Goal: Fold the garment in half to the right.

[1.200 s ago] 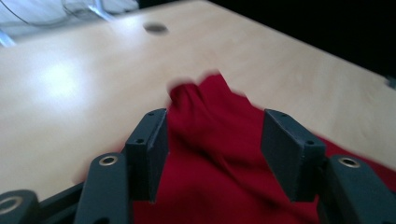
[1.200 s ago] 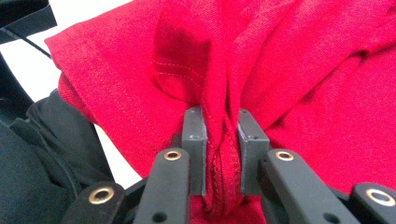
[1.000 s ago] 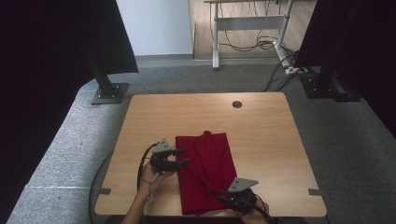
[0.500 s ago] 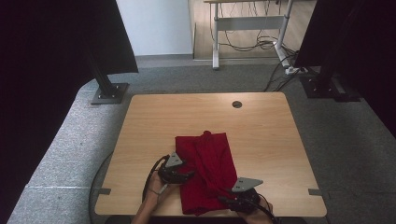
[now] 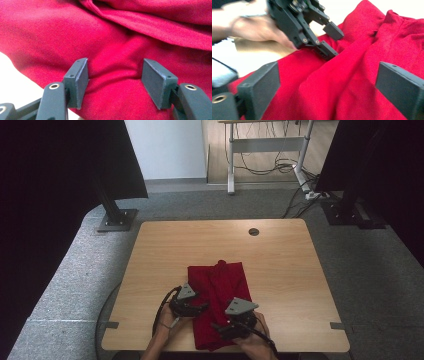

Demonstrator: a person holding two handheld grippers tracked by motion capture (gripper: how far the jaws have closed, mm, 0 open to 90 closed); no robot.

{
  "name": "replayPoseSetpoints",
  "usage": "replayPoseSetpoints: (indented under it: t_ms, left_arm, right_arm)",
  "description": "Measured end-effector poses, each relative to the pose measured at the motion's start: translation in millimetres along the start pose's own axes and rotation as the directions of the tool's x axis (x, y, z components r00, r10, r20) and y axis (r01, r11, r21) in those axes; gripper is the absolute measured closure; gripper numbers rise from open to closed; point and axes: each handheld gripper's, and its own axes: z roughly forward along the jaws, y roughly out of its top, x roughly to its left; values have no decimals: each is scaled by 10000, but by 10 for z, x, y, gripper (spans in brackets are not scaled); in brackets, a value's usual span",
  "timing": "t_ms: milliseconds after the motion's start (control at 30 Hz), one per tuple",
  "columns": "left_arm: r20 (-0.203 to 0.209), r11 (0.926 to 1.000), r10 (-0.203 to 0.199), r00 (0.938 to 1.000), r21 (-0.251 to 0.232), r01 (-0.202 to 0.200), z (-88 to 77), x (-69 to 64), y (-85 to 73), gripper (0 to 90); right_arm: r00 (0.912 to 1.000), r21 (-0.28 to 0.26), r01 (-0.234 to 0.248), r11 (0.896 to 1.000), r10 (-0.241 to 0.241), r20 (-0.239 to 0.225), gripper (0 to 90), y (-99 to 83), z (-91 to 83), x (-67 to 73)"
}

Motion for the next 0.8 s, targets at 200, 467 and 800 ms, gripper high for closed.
replayPoseSetpoints:
  t_ms: [200,467,800]
  left_arm:
    - [-11,10000,-19,10000,-8,19,-2,-1,-3,383]
    - [-1,10000,-12,10000,11,12,-3,3,-3,383]
    - [39,10000,-83,10000,-4,83,-3,6,-3,382]
  right_arm:
    - [9851,1137,740,9908,-904,1461,84,-120,235,24]
    - [9770,996,-380,9943,161,2125,108,-404,-79,-370]
    - [9588,1021,-1420,9846,1112,2612,127,-770,-599,-655]
